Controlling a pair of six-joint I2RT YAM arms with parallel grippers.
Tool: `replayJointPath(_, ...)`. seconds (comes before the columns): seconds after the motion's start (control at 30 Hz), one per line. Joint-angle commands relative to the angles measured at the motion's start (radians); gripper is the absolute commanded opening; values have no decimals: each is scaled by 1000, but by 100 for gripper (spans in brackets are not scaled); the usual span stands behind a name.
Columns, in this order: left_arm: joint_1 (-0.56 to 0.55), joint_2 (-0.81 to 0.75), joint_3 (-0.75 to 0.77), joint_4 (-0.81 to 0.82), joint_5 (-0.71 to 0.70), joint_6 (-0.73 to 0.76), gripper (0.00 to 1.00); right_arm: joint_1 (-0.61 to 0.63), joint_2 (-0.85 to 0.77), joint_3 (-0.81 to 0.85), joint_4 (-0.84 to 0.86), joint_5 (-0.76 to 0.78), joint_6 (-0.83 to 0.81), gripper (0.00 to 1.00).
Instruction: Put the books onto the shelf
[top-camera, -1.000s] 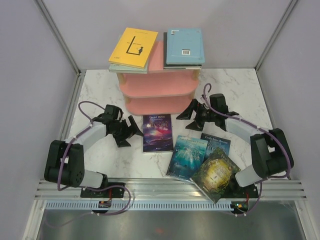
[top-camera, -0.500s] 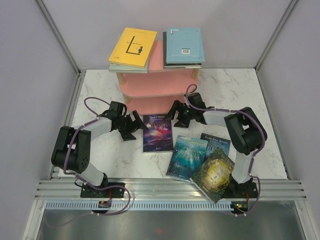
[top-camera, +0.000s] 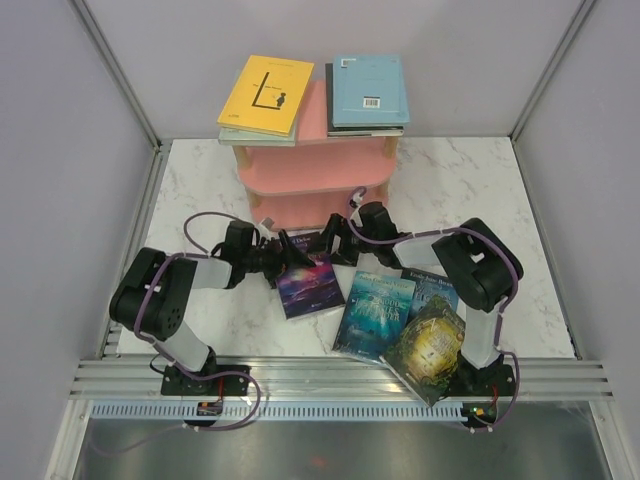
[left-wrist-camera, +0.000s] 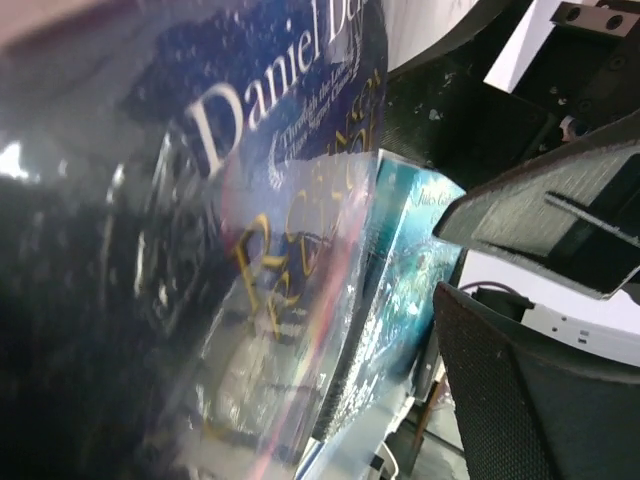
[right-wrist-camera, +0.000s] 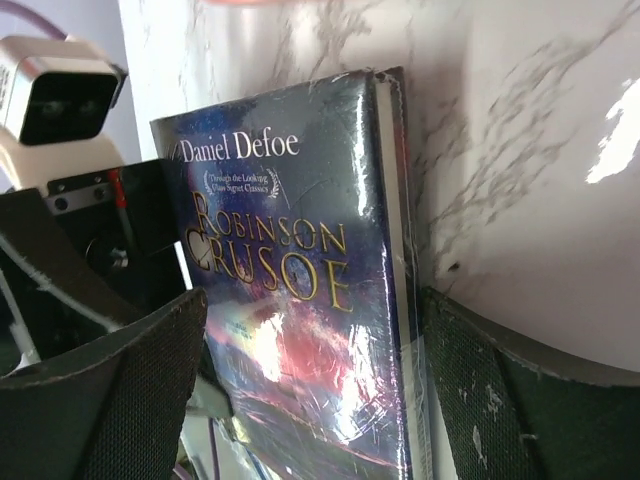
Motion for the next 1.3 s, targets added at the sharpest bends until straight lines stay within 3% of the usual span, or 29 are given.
replayJointPath(0.0, -24, 12, -74, 10, -2, -14, 87, 44, 37, -106, -155, 2, -37, 90)
replayJointPath(0.1, -24, -37, -101, 25, 6, -28, 73, 44, 11, -124, -166, 4, -43, 90)
replayJointPath(0.13, -24, -54, -109, 27, 4, -32, 53, 43, -6, -137, -172, 5, -46, 90)
replayJointPath(0.2, -24, -82, -125, 30, 7, -45, 28, 44, -21, -149, -175, 8, -48, 90)
replayJointPath(0.23, -23, -111, -128, 25, 12, -48, 3, 44, -35, -160, -178, 8, -49, 90)
replayJointPath(0.43, -20, -226, -134, -91, 12, -34, 2, 35, -160, -180, -222, 17, -62, 89)
replayJointPath(0.57, -3, -385, -125, -215, 13, 0, 2, 35, -303, -183, -275, 22, -63, 93)
replayJointPath(0.8, 110, -663, -85, -340, 122, -51, 2, 38, -521, -164, -322, -48, -2, 97)
replayJointPath(1.0, 166, -743, -5, -318, 269, -115, 2, 86, -585, -112, -342, -65, 20, 98)
replayJointPath(1.27, 170, -814, 12, -160, 314, -275, 2, 144, -627, -95, -342, -44, 60, 98)
